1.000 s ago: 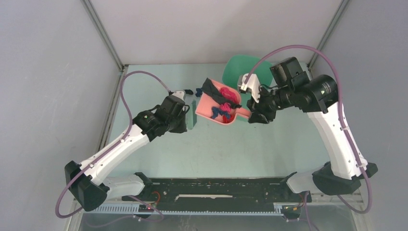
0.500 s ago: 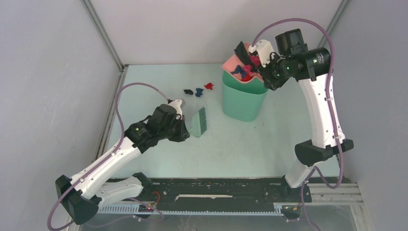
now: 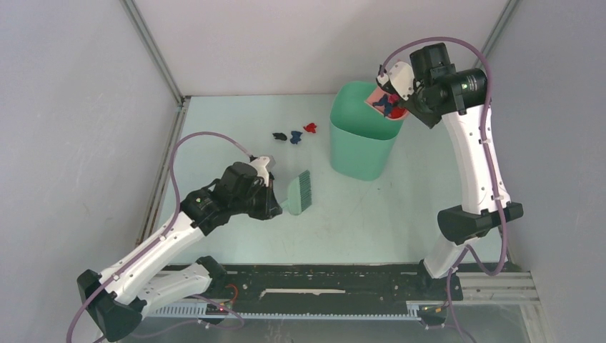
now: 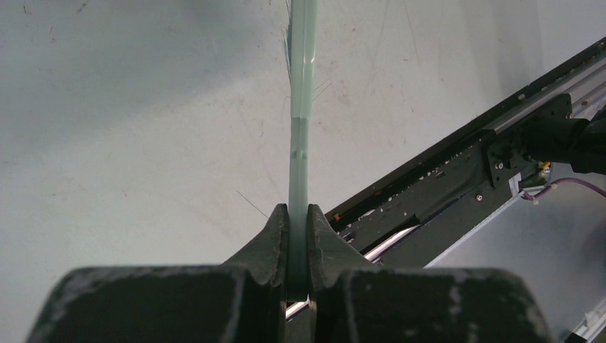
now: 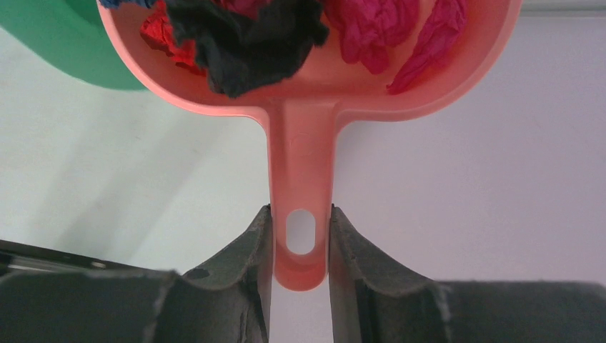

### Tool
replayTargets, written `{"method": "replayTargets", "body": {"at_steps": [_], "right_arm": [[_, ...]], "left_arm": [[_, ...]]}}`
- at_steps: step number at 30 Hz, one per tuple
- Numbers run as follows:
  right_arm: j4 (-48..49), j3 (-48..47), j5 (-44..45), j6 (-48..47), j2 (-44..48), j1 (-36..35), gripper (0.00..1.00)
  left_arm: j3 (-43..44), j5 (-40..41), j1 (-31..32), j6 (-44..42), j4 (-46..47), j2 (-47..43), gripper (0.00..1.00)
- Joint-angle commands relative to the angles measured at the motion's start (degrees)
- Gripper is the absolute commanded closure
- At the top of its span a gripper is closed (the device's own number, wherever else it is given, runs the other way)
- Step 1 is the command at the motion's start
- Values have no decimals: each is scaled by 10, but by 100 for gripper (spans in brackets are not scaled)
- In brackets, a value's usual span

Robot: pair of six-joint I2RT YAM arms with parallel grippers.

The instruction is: Sweep away the paper scraps from the table

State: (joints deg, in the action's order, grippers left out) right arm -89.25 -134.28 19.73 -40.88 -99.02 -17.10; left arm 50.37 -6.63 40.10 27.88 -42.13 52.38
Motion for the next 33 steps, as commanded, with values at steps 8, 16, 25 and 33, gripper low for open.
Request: {"method": "replayTargets", "body": {"at_steps": [8, 16, 25, 33], "right_arm": [[132, 40, 196, -248, 9, -19, 100], [311, 179, 258, -431, 59, -34, 100], [538, 343, 274, -588, 128, -37, 100], [492, 322, 254, -540, 129, -33, 100]], "left_arm": [[-1, -26, -3, -21, 0, -29, 100], [-11, -19, -2, -28, 2, -41, 100], [-2, -28, -2, -50, -13, -25, 100], [9, -18, -2, -50, -14, -11, 100]]}}
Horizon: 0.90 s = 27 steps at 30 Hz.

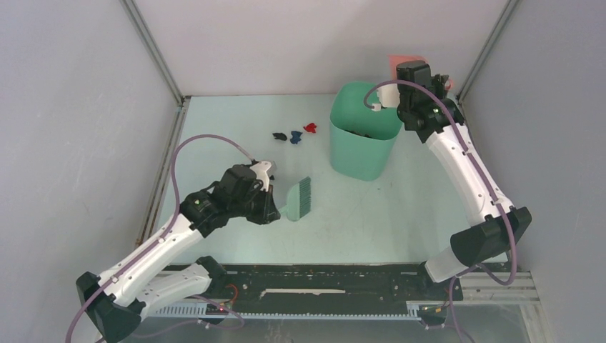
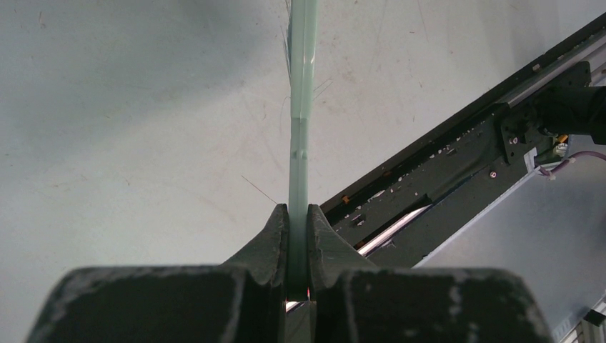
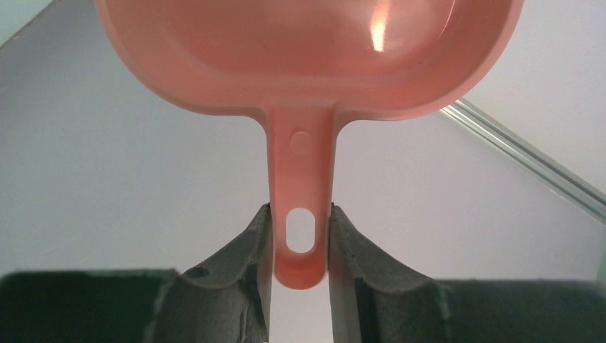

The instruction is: Sweep away the paper scraps from the table

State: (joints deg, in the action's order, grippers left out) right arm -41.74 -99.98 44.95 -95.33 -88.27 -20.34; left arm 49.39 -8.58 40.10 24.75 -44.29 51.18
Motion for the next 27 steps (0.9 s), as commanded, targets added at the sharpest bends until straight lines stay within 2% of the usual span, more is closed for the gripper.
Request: {"method": "replayTargets", "body": {"at_steps": [1, 9, 13, 15, 19, 22, 27], "right_arm": [[7, -33, -4, 16, 20, -2, 100], [-170, -217, -137, 254, 16, -18, 100], [-186, -210, -204, 332, 72, -37, 100], [-227, -197, -260, 381, 101, -43, 100], [-328, -111, -456, 456, 171, -46, 100], [-374, 28, -567, 451, 247, -54, 100], [-369, 241, -626, 436, 344, -77, 100]], "left_arm": [[25, 9, -3, -20, 4, 1, 100], [78, 128, -3, -19, 16, 19, 100], [138, 196, -4, -19, 45, 64, 100], [166, 233, -7, -15, 69, 87, 100], [212, 270, -26, 7, 125, 145, 100], [239, 266, -52, 38, 166, 201, 100], [284, 194, -113, 107, 228, 299, 100]]}}
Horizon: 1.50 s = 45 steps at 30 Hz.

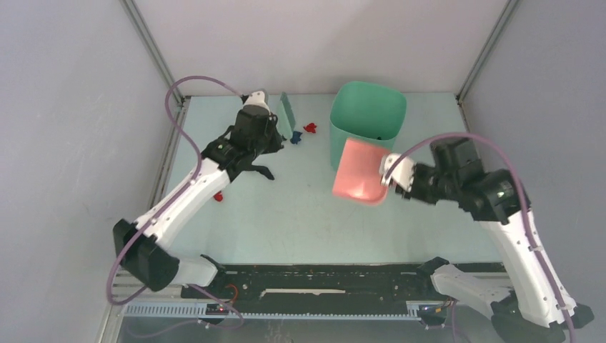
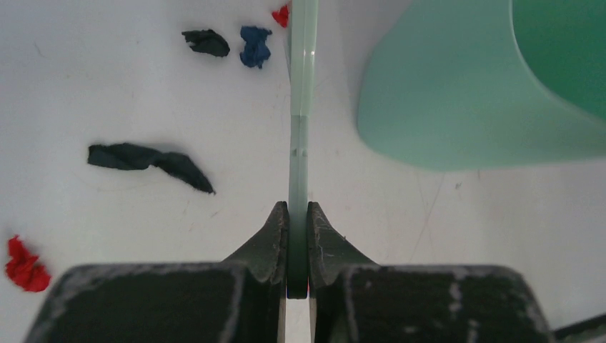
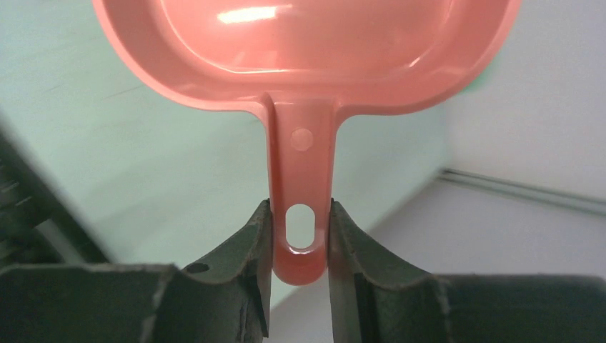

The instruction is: Sweep away the paper scraps from the table

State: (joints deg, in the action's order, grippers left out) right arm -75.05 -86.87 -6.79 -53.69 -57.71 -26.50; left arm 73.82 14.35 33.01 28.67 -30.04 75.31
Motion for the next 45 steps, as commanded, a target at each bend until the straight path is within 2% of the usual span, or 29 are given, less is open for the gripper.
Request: {"method": "replayTargets", "body": {"at_steps": [1, 3, 4, 10, 15, 20, 24, 28, 33, 36, 41, 45], "right_arm": [[-33, 137, -119, 26, 50, -17, 100], [-29, 181, -159, 33, 70, 2, 100], [-39, 221, -182, 28, 89, 24, 100], [-34, 302, -202, 41, 143, 50, 100], [-37, 313, -223, 47, 161, 76, 100], [-27, 336, -223, 55, 171, 86, 100], [-28, 340, -221, 55, 174, 93, 100], [-30, 340, -202, 45, 169, 93, 100], [-30, 338, -175, 43, 164, 95, 100], [-32, 336, -172, 40, 162, 100, 100], [-27, 335, -159, 38, 160, 105, 100], [-18, 334, -156, 45, 161, 108, 100]], "left_arm": [[48, -54, -56, 86, 98, 80, 100], [63, -107, -78, 128, 140, 126, 100], [86, -147, -94, 162, 185, 185, 100], [143, -184, -96, 255, 256, 317, 100], [143, -182, -96, 344, 297, 373, 100], [95, -155, -98, 407, 336, 366, 100], [22, -155, -104, 422, 349, 313, 100], [-86, -184, -106, 440, 363, 227, 100], [-236, -247, -102, 440, 353, 56, 100], [-302, -240, -85, 408, 283, -69, 100], [-326, -191, -70, 325, 149, -238, 100], [-249, -76, -74, 233, 75, -233, 100]]}}
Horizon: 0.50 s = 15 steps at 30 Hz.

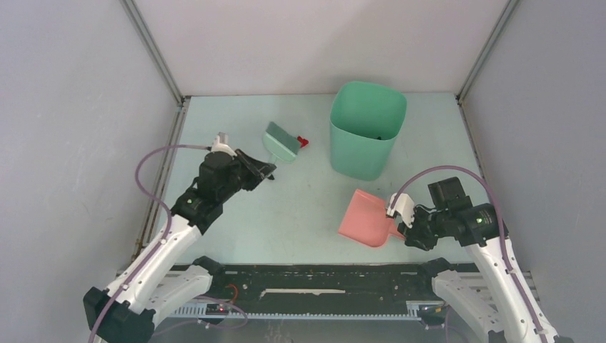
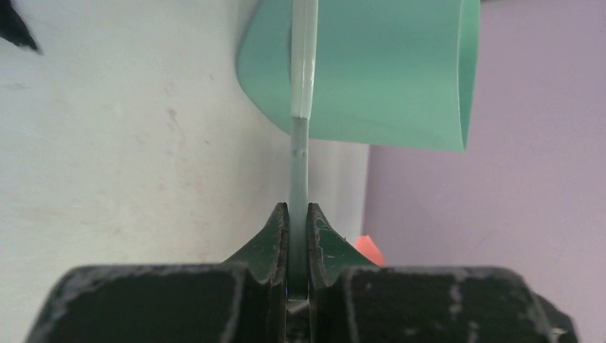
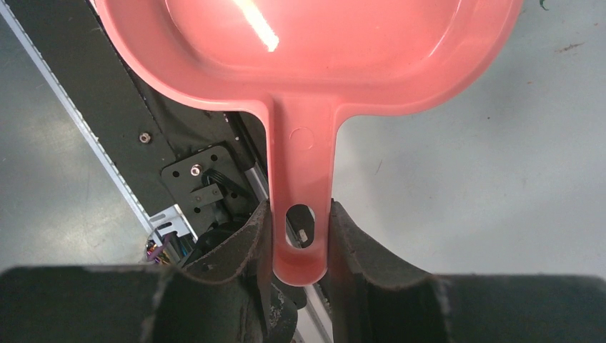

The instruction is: Sweep away the paper scraps from the table

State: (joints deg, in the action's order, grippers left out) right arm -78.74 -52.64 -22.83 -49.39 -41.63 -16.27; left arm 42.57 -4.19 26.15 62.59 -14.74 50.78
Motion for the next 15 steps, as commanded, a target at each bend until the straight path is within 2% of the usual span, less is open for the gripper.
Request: {"method": "replayTargets", "body": {"at_steps": [1, 8, 15], "right_arm": [[19, -8, 3, 3, 1, 6, 100], [17, -7, -9, 7, 19, 34, 100], [44, 10, -6, 19, 21, 44, 100]], "left_arm": [[74, 118, -8, -108, -65, 27, 100], [171, 182, -17, -89, 69, 200, 100], [278, 112, -47, -5, 130, 409, 100]]}}
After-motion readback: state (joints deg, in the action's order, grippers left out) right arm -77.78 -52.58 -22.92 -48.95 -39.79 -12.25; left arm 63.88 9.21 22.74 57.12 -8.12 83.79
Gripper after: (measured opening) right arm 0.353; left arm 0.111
